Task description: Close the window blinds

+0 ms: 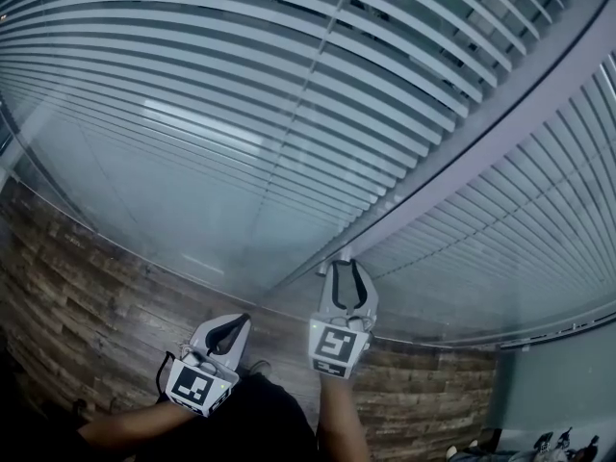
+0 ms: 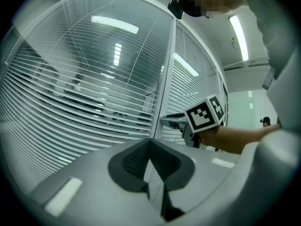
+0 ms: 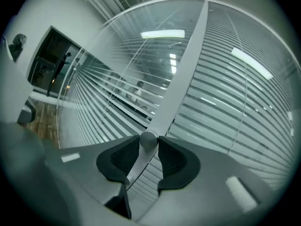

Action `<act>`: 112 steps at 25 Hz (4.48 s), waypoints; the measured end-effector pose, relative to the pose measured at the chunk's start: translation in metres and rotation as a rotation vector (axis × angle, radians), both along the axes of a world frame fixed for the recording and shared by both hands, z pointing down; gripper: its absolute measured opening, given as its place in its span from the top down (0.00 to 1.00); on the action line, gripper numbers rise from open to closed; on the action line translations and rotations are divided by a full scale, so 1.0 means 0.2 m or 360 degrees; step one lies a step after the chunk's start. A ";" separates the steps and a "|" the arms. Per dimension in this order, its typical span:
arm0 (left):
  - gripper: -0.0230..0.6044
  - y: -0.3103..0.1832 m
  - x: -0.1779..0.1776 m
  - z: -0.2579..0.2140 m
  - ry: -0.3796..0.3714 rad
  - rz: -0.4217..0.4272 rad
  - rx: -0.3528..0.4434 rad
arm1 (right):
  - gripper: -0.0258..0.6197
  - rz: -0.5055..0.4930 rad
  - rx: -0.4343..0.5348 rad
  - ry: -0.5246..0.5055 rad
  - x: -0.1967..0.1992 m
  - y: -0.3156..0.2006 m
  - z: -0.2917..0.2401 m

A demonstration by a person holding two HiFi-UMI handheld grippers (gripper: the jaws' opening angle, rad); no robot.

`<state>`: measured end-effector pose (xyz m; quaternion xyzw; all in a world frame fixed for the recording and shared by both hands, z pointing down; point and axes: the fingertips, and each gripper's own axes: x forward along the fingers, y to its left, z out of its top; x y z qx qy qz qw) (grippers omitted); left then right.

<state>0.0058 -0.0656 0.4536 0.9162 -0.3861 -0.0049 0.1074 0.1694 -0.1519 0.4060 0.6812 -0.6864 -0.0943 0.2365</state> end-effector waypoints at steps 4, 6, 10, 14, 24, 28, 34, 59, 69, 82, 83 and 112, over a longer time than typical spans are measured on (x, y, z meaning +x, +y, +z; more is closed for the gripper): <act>0.96 0.00 0.01 0.00 0.0000 0.0008 0.0013 | 0.72 -0.0001 0.0109 -0.0543 0.01 0.04 -0.04; 0.96 0.01 0.02 0.01 0.0000 0.0022 0.0028 | 0.71 0.0004 0.0140 -0.0874 0.02 0.04 -0.04; 0.96 0.02 0.05 0.02 0.0012 0.0056 0.0064 | 0.69 0.0080 0.0153 -0.1239 0.04 0.02 0.00; 0.96 0.01 0.05 0.04 0.0030 0.0046 0.0033 | 0.75 0.0129 0.0160 -0.1405 0.06 0.00 0.04; 0.96 -0.01 0.02 0.09 0.0014 0.0035 0.0037 | 0.76 0.0034 0.0052 -0.0519 0.02 -0.01 0.06; 0.96 -0.02 0.03 0.07 0.0009 0.0043 0.0024 | 0.76 -0.0012 0.0001 -0.0165 0.01 -0.01 0.04; 0.96 0.00 0.05 0.03 0.0016 0.0074 0.0044 | 0.76 -0.0040 0.0008 0.0241 -0.01 0.00 0.05; 0.96 -0.04 0.02 0.03 -0.0010 0.0023 0.0013 | 0.76 0.0074 0.0169 -0.1019 0.06 0.00 -0.02; 0.96 -0.05 0.06 0.03 -0.0008 0.0010 -0.0004 | 0.76 -0.0032 0.0133 -0.0119 0.04 0.00 -0.02; 0.96 -0.03 0.08 0.02 0.0014 0.0053 0.0003 | 0.71 -0.0029 0.0083 -0.0499 0.05 0.01 0.01; 0.96 -0.04 0.08 0.02 0.0016 0.0054 -0.0001 | 0.71 -0.0032 0.0090 -0.0622 0.06 0.01 0.01; 0.96 -0.06 0.08 0.05 -0.0013 0.0064 -0.0012 | 0.76 -0.0057 0.0029 -0.0325 0.02 -0.02 -0.01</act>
